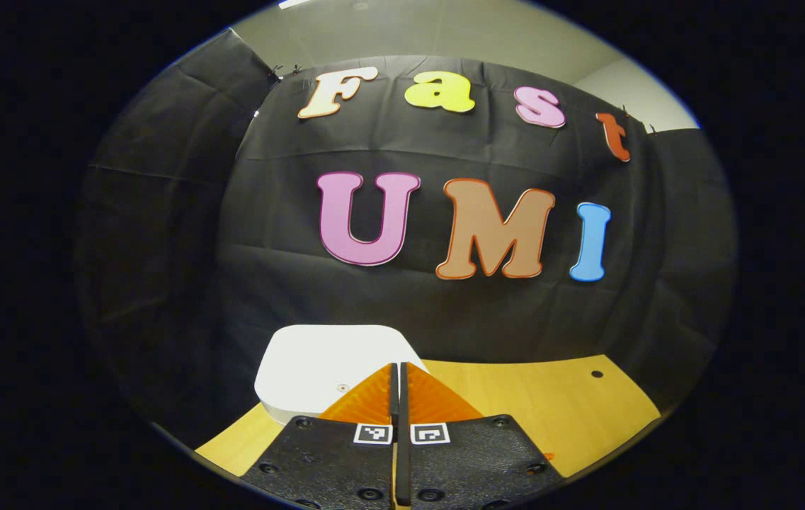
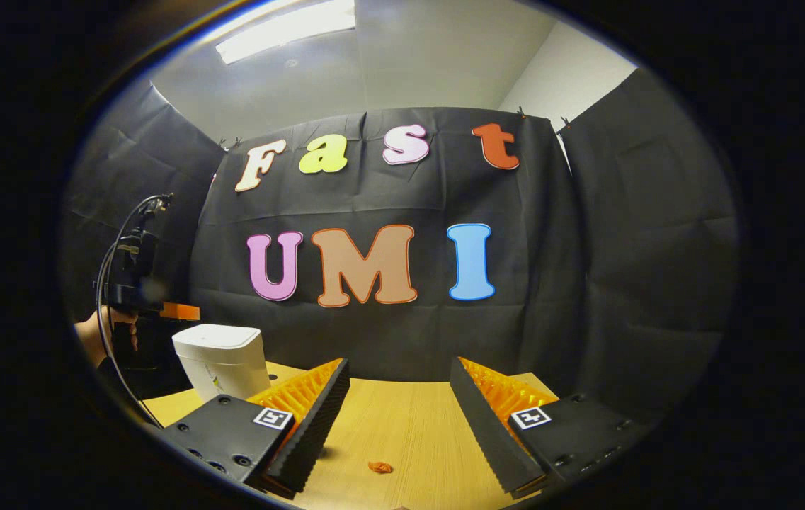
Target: Press the lid of the desktop garbage bin to open it, pick up the crumpled paper on the desktop and throw it into the bin, then pick up the pop can on the desktop and drop it into the bin, and finally close the garbage bin lid.
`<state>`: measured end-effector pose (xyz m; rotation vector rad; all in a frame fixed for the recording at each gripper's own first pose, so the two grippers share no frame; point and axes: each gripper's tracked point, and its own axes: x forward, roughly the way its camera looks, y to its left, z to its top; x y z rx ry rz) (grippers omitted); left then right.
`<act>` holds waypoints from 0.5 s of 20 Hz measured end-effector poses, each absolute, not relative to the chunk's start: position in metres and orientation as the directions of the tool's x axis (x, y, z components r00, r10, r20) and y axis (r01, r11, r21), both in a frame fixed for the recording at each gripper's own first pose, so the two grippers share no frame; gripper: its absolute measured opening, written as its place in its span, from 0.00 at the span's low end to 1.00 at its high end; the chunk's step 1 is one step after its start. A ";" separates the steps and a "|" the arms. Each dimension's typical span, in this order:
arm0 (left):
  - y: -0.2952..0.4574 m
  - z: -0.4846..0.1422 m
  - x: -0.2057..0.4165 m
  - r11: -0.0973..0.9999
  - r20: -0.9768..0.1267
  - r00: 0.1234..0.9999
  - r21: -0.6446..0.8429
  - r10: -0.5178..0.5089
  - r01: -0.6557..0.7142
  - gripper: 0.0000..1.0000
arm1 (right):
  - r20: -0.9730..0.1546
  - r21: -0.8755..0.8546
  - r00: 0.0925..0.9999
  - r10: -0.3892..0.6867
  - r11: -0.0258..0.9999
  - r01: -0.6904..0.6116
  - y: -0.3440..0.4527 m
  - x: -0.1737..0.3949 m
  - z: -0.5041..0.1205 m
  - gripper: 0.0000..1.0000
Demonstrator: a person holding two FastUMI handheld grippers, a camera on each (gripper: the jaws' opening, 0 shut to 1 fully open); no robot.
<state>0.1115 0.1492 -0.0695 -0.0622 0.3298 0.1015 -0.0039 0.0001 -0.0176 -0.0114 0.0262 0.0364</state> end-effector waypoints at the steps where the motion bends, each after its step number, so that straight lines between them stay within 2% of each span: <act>1: 0.154 -0.083 0.116 0.994 -0.365 0.928 -0.045 0.075 -0.098 0.00 | -0.039 -0.009 0.999 0.030 1.000 -0.030 0.006 -0.003 -0.022 0.96; 4: 0.163 -0.111 0.123 0.995 -0.437 0.898 -0.057 0.046 -0.079 0.00 | -0.076 -0.013 0.997 0.020 1.000 -0.022 0.020 0.000 -0.030 0.96; 8: 0.170 -0.123 0.131 0.997 -0.437 0.898 -0.029 0.055 -0.075 0.00 | -0.095 -0.037 0.995 0.022 0.999 -0.026 0.031 0.002 -0.034 0.96; 10: 0.171 -0.123 0.129 0.988 -0.443 0.893 -0.090 0.072 -0.124 0.00 | -0.098 -0.038 0.995 0.026 0.999 -0.030 0.036 0.004 -0.033 0.96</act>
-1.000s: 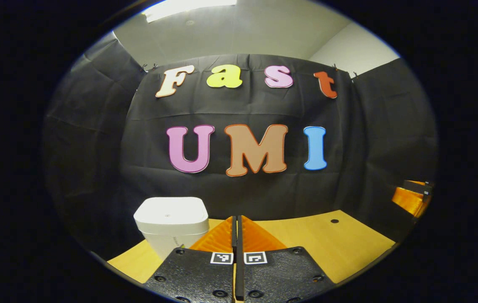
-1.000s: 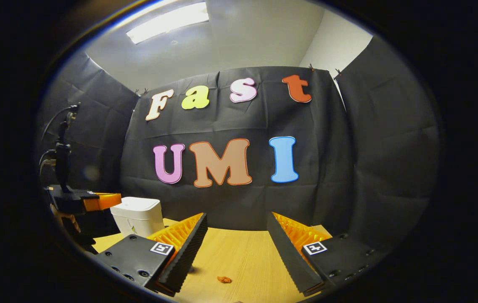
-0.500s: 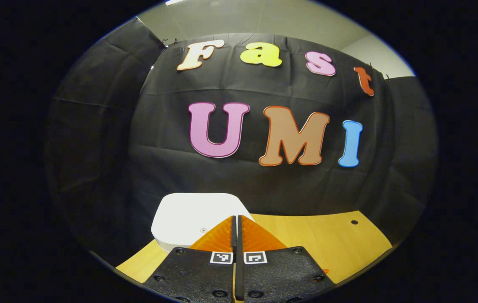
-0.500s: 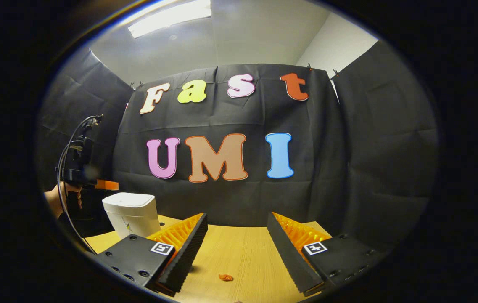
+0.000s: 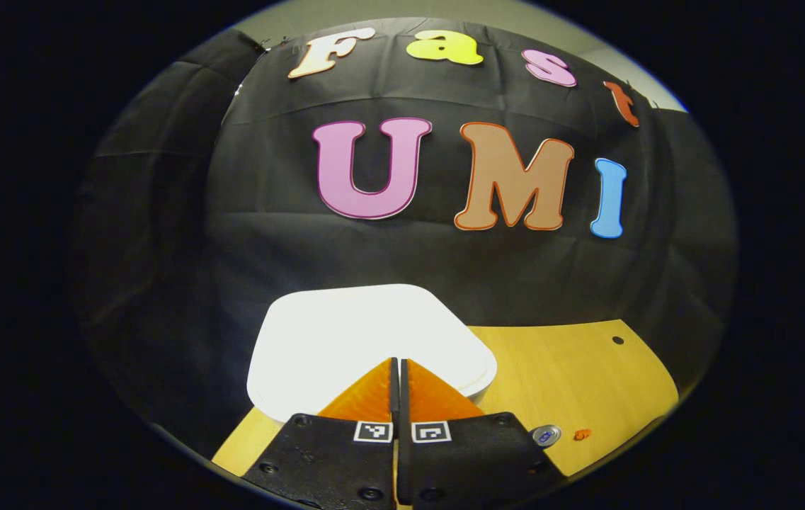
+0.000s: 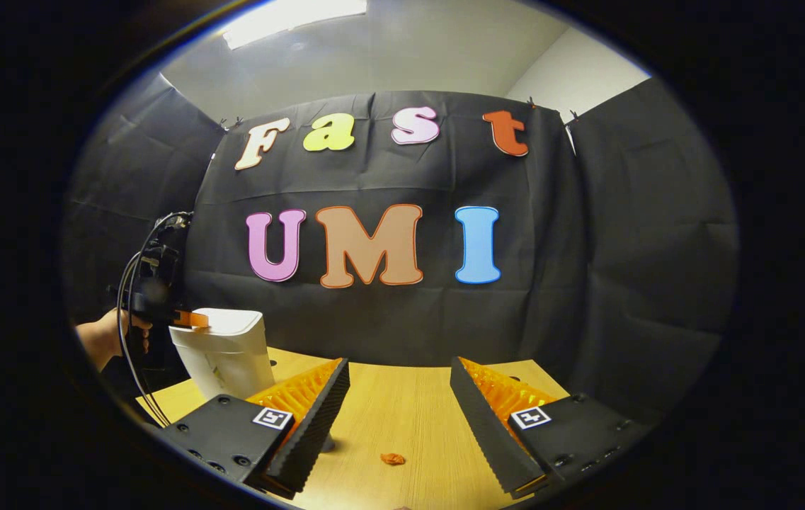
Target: Press the lid of the desktop garbage bin to open it, pick up the crumpled paper on the desktop and throw it into the bin, then pick up the pop can on the desktop and drop it into the bin, and finally close the garbage bin lid.
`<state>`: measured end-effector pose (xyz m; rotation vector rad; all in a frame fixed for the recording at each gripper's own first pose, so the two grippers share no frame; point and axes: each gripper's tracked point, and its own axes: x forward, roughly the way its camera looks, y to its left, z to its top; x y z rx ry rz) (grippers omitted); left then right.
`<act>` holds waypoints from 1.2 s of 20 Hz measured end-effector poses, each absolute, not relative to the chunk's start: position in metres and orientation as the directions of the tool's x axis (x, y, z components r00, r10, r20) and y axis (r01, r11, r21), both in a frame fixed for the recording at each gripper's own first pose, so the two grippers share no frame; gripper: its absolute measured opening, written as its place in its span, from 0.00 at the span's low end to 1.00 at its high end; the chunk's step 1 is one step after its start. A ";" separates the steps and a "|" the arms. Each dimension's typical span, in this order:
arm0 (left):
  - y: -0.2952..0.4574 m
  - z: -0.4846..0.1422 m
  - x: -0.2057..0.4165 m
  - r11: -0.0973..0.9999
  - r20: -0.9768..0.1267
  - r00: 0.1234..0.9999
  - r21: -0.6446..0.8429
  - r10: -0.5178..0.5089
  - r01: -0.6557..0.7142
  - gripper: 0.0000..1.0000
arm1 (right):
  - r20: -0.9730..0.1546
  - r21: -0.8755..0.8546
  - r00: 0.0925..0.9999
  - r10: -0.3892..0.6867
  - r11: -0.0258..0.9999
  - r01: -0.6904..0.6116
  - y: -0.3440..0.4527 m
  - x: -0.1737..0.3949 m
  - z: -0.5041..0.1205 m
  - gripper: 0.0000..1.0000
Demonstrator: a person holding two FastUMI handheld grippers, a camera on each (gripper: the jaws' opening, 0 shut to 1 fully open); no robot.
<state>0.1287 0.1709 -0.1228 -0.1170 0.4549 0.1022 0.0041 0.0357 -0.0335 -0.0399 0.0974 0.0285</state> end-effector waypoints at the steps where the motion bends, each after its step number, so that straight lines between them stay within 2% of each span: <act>1: 0.170 -0.124 0.128 0.988 -0.453 0.890 -0.095 0.062 -0.118 0.00 | -0.100 -0.037 0.995 0.029 0.999 -0.033 0.037 0.005 -0.034 0.96; 2: 0.168 -0.125 0.128 0.990 -0.464 0.884 -0.092 0.056 -0.111 0.00 | -0.101 -0.034 0.994 0.034 0.999 -0.038 0.040 0.007 -0.034 0.96; 4: 0.169 -0.119 0.130 0.991 -0.419 0.906 -0.085 0.061 -0.106 0.00 | -0.094 -0.024 0.994 0.050 0.998 -0.053 0.043 0.009 -0.032 0.96; 6: 0.176 -0.107 0.133 0.992 -0.371 0.922 -0.023 0.109 -0.127 0.00 | -0.081 -0.026 0.995 0.050 0.998 -0.053 0.042 0.012 -0.027 0.96; 10: 0.166 -0.066 0.134 0.995 -0.231 0.968 -0.001 0.099 -0.102 0.02 | -0.101 -0.010 0.993 0.063 0.998 -0.064 0.041 0.020 -0.035 0.96; 13: 0.155 -0.044 0.120 0.997 -0.147 0.986 0.015 0.080 -0.079 0.45 | -0.113 0.004 0.991 0.070 0.998 -0.070 0.040 0.027 -0.040 0.96; 15: 0.147 -0.042 0.106 0.998 -0.130 0.989 0.017 0.070 -0.068 0.60 | -0.127 0.009 0.989 0.077 0.997 -0.076 0.040 0.031 -0.046 0.96; 17: 0.136 -0.043 0.088 0.999 -0.124 0.991 0.022 0.050 -0.047 0.83 | -0.145 0.015 0.986 0.086 0.996 -0.085 0.042 0.036 -0.055 0.96; 18: 0.131 -0.044 0.079 0.998 -0.117 0.992 0.032 0.048 -0.045 0.91 | -0.161 0.016 0.983 0.090 0.996 -0.089 0.043 0.040 -0.062 0.96; 24: 0.096 -0.051 0.032 0.999 -0.078 0.996 0.032 -0.031 0.034 0.92 | -0.313 -0.001 0.944 0.104 0.994 -0.109 0.044 0.067 -0.136 0.96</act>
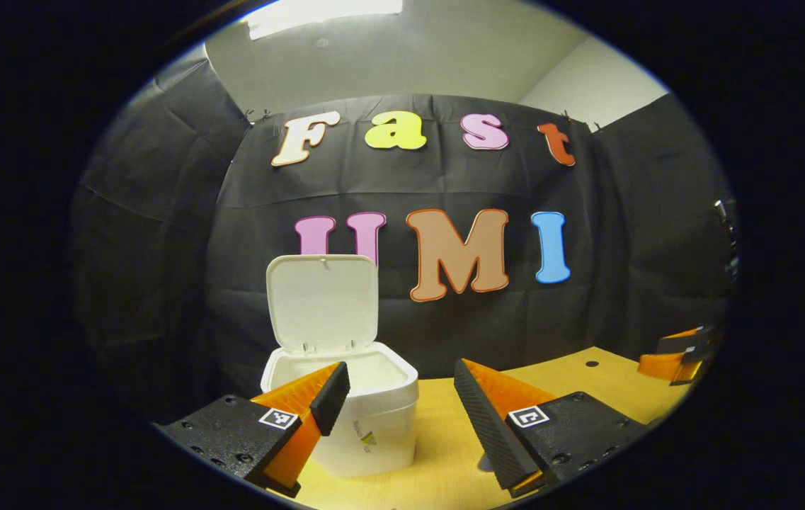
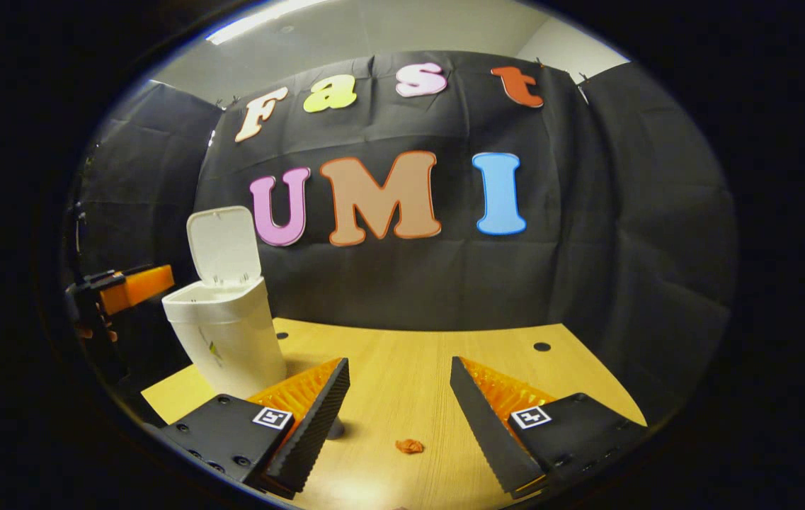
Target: Press the lid of the desktop garbage bin to open it, pick up the crumpled paper on the desktop and throw it into the bin, then pick up the pop can on the desktop and drop it into the bin, and finally close the garbage bin lid.
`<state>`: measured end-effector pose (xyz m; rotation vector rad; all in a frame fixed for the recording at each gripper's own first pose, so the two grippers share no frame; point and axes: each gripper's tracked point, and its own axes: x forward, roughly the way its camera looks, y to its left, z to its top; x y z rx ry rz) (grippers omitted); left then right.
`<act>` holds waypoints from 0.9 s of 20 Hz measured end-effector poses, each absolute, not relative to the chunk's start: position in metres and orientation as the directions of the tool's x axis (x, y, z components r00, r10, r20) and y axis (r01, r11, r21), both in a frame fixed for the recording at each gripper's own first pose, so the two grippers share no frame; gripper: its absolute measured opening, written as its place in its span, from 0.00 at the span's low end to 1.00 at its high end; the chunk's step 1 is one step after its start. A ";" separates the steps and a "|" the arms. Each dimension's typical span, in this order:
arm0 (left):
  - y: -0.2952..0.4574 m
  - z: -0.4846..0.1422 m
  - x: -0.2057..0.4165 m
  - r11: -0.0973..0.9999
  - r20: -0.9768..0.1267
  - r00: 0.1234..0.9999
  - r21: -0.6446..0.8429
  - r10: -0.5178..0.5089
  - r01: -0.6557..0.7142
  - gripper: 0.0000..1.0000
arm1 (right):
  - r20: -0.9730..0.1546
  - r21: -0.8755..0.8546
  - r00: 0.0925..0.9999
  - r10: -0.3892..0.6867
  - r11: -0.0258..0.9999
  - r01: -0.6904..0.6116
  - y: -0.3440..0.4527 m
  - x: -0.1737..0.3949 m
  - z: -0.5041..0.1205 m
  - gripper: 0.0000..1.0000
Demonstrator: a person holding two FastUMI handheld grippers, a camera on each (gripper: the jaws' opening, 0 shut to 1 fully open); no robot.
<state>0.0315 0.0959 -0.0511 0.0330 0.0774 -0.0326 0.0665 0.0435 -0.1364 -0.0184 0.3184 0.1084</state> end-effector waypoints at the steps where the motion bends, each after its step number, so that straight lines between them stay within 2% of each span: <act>1: 0.090 -0.053 0.025 0.999 -0.082 0.996 0.020 -0.040 0.042 0.93 | -0.348 -0.007 0.932 0.104 0.993 -0.114 0.043 0.069 -0.155 0.96; 9: 0.084 -0.064 -0.007 0.998 -0.136 0.990 0.052 -0.028 0.035 0.92 | -0.611 -0.069 0.789 0.068 0.988 -0.138 0.038 0.092 -0.295 0.96; 14: 0.091 -0.069 -0.021 0.998 -0.166 0.986 0.064 0.011 0.000 0.92 | -0.668 -0.106 0.742 0.054 0.980 -0.166 0.039 0.101 -0.336 0.94; 18: 0.096 -0.075 -0.031 0.996 -0.195 0.980 0.088 0.037 -0.020 0.92 | -0.690 -0.093 0.721 0.069 0.979 -0.182 0.043 0.113 -0.356 0.85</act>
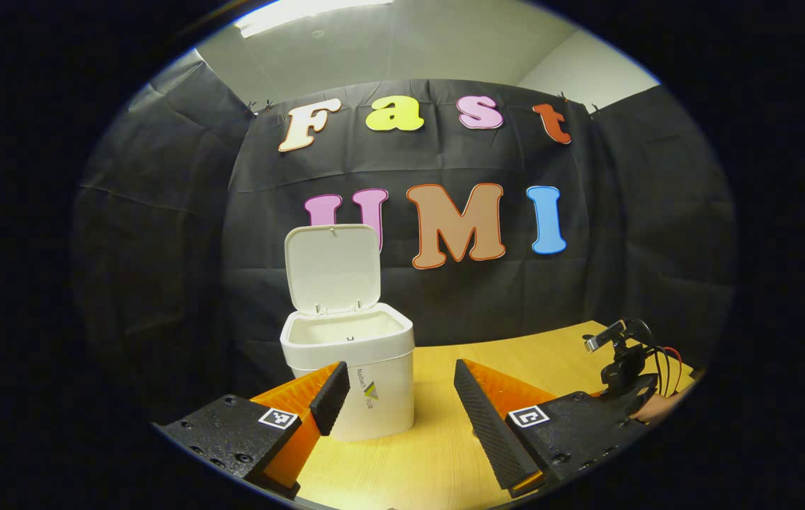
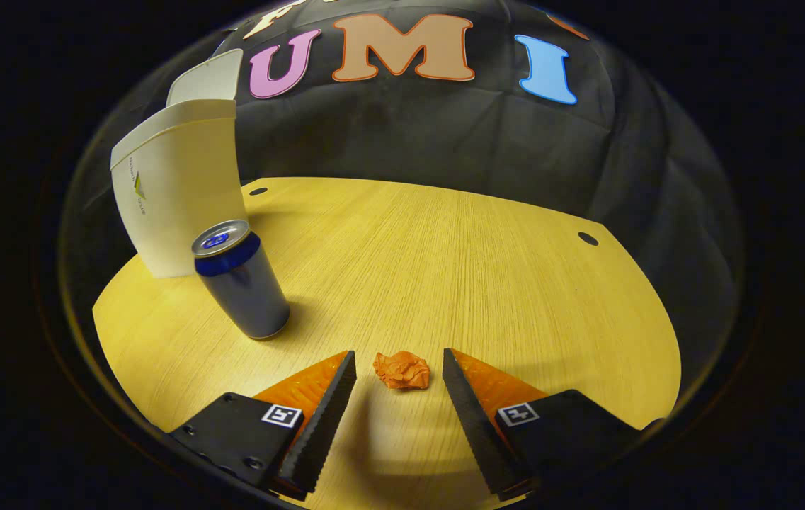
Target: Press the lid of the desktop garbage bin to open it, pick up the crumpled paper on the desktop and throw it into the bin, then pick up the pop can on the desktop and drop it into the bin, and finally close the garbage bin lid.
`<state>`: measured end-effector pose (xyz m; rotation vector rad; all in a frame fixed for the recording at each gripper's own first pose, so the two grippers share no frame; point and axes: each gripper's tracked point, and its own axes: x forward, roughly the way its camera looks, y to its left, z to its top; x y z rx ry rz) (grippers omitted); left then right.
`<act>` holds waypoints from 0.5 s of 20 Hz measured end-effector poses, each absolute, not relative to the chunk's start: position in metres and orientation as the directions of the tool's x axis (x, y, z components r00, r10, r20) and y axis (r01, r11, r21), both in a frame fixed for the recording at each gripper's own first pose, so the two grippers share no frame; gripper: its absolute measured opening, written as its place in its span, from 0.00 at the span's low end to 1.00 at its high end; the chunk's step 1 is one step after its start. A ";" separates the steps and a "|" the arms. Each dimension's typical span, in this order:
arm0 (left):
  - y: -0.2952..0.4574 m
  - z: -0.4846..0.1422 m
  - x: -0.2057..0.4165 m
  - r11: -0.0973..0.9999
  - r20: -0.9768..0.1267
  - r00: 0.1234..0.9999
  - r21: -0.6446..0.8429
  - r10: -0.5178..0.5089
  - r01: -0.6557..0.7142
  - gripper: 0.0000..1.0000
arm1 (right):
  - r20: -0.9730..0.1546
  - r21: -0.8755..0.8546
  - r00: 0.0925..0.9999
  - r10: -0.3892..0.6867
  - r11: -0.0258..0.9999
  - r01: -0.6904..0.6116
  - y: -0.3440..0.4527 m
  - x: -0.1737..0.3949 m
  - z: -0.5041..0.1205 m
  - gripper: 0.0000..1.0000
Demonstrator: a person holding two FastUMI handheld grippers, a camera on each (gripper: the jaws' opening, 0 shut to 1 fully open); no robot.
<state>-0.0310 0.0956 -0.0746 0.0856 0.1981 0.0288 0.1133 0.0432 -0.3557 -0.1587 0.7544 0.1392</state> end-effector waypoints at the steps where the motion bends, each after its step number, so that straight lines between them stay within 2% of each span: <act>1: 0.097 -0.076 -0.033 0.995 -0.201 0.979 0.094 0.044 -0.025 0.92 | -0.697 -0.088 0.713 0.076 0.978 -0.190 0.043 0.115 -0.360 0.82; 2: 0.097 -0.076 -0.035 0.995 -0.205 0.978 0.098 0.047 -0.027 0.92 | -0.710 -0.075 0.698 0.090 0.977 -0.202 0.046 0.115 -0.364 0.79; 3: 0.098 -0.076 -0.035 0.994 -0.208 0.977 0.104 0.050 -0.029 0.92 | -0.726 -0.079 0.683 0.080 0.977 -0.199 0.043 0.114 -0.369 0.70; 6: 0.099 -0.075 -0.035 0.993 -0.207 0.977 0.111 0.055 -0.033 0.92 | -0.750 -0.114 0.661 0.042 0.975 -0.191 0.034 0.112 -0.381 0.51; 8: 0.098 -0.075 -0.032 0.994 -0.205 0.977 0.108 0.052 -0.030 0.92 | -0.751 -0.082 0.657 0.068 0.977 -0.195 0.035 0.110 -0.377 0.35; 10: 0.096 -0.074 -0.029 0.994 -0.203 0.978 0.105 0.042 -0.021 0.91 | -0.723 -0.032 0.680 0.125 0.977 -0.213 0.043 0.109 -0.360 0.38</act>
